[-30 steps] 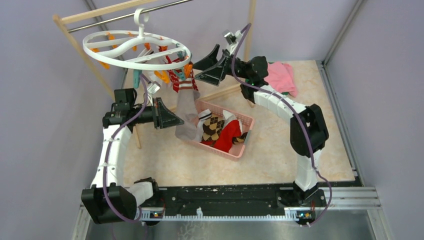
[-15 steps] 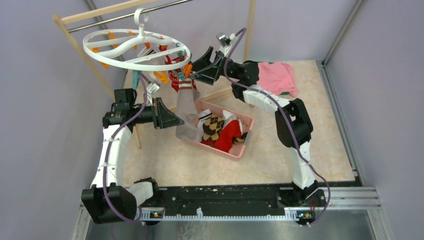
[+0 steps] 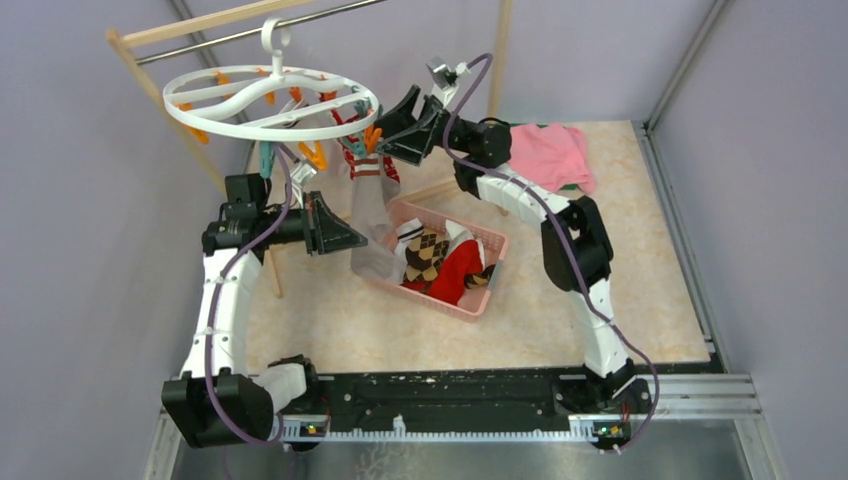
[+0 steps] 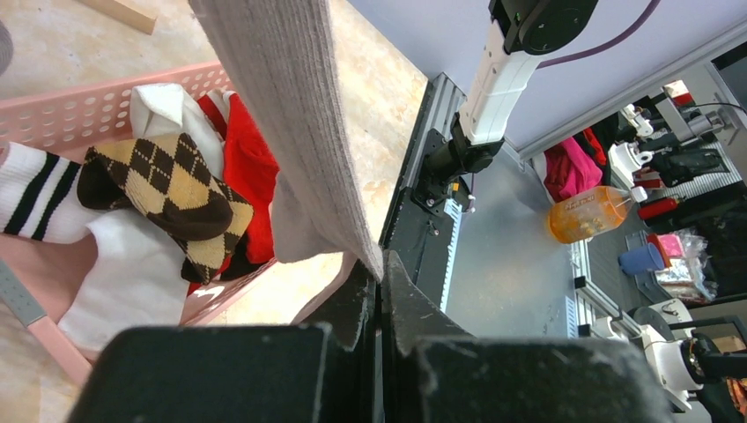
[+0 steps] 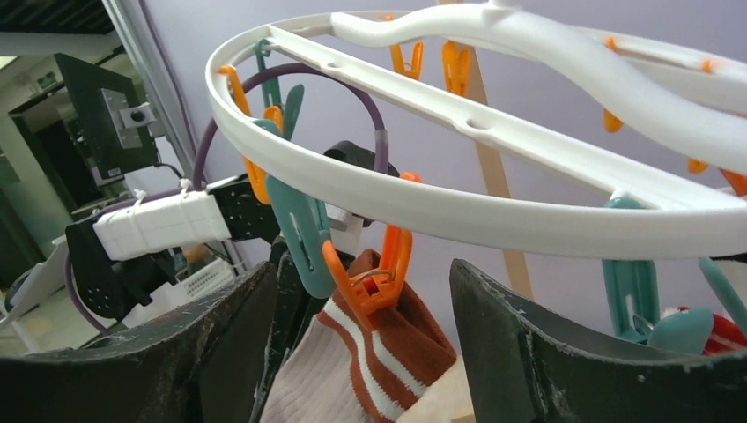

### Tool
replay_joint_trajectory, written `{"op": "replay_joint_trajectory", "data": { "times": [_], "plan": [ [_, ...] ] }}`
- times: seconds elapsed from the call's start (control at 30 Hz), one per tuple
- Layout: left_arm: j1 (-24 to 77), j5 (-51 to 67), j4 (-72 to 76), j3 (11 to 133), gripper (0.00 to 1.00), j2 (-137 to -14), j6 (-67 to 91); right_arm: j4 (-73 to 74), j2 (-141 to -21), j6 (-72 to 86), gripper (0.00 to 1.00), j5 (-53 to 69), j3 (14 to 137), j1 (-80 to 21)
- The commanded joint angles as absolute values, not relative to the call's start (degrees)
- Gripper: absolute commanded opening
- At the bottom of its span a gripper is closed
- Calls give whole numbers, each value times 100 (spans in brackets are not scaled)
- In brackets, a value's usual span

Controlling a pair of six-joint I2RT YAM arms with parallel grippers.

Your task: Remove the socks clipped to the hanger

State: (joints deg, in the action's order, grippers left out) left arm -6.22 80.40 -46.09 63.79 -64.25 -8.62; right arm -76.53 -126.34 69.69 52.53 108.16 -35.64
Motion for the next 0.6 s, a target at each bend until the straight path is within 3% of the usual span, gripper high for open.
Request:
{"op": "replay_joint_trajectory", "data": {
  "times": [0.0,0.37,0.57],
  "plan": [
    [-643,8314,-4612,6639,0,-6361,-918,-7778,-12687,7040,73,5261,11088,-3636],
    [-643,8372,-4611,6664,0,-6343,-923,-7864,-13039,7281,73,5105,11643,-3742],
    [-643,8326,-4621,6665,0,-6337,-940,-8162,-13112,7525,63,5036,11683,-3736]
  ]
}}
